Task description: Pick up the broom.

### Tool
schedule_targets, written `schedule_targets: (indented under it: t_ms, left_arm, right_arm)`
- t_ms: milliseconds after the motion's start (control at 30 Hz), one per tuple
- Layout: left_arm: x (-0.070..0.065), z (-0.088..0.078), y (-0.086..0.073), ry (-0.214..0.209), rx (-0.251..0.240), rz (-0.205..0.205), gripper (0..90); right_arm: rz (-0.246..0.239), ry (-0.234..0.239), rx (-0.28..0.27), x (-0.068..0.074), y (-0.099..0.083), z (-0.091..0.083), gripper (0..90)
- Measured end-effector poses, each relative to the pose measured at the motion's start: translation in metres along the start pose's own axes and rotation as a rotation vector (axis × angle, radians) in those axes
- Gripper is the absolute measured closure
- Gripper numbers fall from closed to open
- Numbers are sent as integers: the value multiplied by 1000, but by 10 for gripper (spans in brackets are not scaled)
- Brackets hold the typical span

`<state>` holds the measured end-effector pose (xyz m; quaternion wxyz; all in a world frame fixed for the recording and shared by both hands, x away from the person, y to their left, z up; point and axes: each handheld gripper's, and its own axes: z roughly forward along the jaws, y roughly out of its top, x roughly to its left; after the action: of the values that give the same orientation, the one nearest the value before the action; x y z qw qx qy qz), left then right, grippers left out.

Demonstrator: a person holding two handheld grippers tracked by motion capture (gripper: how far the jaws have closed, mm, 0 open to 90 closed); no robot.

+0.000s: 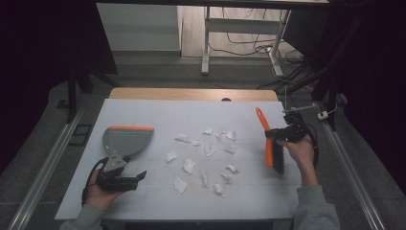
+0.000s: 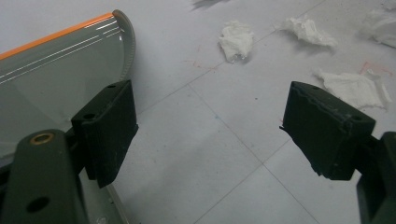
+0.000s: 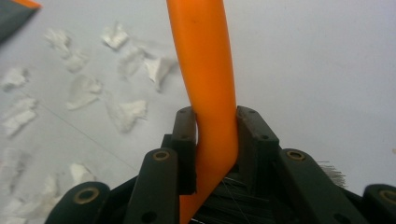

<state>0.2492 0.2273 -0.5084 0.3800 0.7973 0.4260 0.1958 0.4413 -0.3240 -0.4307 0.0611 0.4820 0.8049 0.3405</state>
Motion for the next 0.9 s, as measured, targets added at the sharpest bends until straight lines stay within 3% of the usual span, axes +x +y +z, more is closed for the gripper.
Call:
schedule_targets:
  t_ms: [333, 500, 600, 800, 900]
  left_arm:
    - [-1, 1, 1, -2, 1, 2, 185]
    - [-4, 2, 3, -4, -7, 10, 185]
    - [-9, 3, 6, -7, -17, 29, 186]
    - [-20, 5, 18, -27, -55, 64, 192]
    - [-23, 10, 24, -41, -57, 69, 191]
  right_arm:
    - [19, 59, -81, 10, 4, -7, 706]
    - [14, 68, -120, 23, 6, -7, 706]
    - [21, 109, -142, 32, 8, -4, 705]
    - [6, 126, -175, 50, 11, 0, 705]
    - [9, 171, -181, 56, 12, 2, 705]
